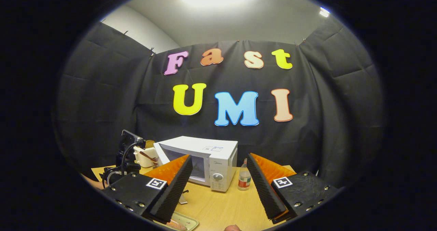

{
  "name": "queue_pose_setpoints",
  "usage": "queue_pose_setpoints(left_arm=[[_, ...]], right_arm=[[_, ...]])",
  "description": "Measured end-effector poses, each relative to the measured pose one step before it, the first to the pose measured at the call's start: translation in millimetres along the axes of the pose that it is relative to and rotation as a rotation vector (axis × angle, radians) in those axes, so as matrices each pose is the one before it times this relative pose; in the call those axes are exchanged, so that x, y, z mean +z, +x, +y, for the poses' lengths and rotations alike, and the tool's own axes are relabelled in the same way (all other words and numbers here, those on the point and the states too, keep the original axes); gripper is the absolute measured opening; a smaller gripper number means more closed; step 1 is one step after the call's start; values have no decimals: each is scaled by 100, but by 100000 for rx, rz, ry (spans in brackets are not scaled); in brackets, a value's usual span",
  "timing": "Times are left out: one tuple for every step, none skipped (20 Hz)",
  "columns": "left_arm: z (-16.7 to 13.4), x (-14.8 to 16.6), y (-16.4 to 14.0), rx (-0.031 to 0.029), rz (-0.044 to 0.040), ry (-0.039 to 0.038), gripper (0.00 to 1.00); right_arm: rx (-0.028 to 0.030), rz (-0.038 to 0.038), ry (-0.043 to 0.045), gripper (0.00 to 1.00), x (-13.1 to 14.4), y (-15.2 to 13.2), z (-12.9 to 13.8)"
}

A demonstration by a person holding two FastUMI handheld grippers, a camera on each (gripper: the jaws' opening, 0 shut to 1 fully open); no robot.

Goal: Open the microwave oven with the left hand, put the food in, and close the microwave oven.

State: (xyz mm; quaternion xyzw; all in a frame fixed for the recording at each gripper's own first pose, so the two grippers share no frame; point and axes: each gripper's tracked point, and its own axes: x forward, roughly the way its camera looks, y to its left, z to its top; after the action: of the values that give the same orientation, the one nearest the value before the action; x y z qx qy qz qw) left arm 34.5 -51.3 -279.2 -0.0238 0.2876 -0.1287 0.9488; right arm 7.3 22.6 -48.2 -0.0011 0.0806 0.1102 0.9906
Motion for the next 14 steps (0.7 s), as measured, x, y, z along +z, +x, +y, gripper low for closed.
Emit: queue_pose_setpoints(left_arm=[[620, -155, -632, 968, 170, -175, 18], [744, -381, -689, 1102, 48, -528, 19], [735, -170, -609, 1081, -40, -696, 19], [700, -231, -604, 1049, -90, -555, 18], [696, -191, -520, 991, 31, -363, 18], [612, -310, -503, 1018, 140, -232, 18], [739, -220, -539, 908, -12, -471, 19], [703, -249, -461, 841, 55, -496, 19], [700, -86, -404, 905, 18, -568, 19], [752, -192, -371, 765, 48, -453, 19], [715, -60, -461, 526, -110, -429, 19], [691, -204, -406, 509, -192, -438, 20], [792, -188, -353, 457, -192, -337, 19], [737, -179, -419, 405, -199, -224, 19]], right_arm=[[1493, 229, -20, 97, -11, 219, 804], [1313, 181, 110, 97, -103, 177, 704], [1240, 17, 150, 97, 1, 151, 689], [1089, 6, 67, 97, -62, 135, 744], [1126, -34, 6, 97, 64, 91, 752], [1049, 15, -143, 97, 16, 106, 753], [895, -27, -210, 97, 13, 149, 641], [933, 31, -115, 98, -59, 82, 654], [827, 204, -76, 98, -32, 63, 707], [778, 198, -92, 98, -175, 66, 721], [591, 301, -182, 98, -15, 142, 655], [336, 566, -243, 97, -206, 153, 573], [367, 561, -231, 98, -141, 119, 649], [320, 163, -10, 98, 0, 52, 712]])
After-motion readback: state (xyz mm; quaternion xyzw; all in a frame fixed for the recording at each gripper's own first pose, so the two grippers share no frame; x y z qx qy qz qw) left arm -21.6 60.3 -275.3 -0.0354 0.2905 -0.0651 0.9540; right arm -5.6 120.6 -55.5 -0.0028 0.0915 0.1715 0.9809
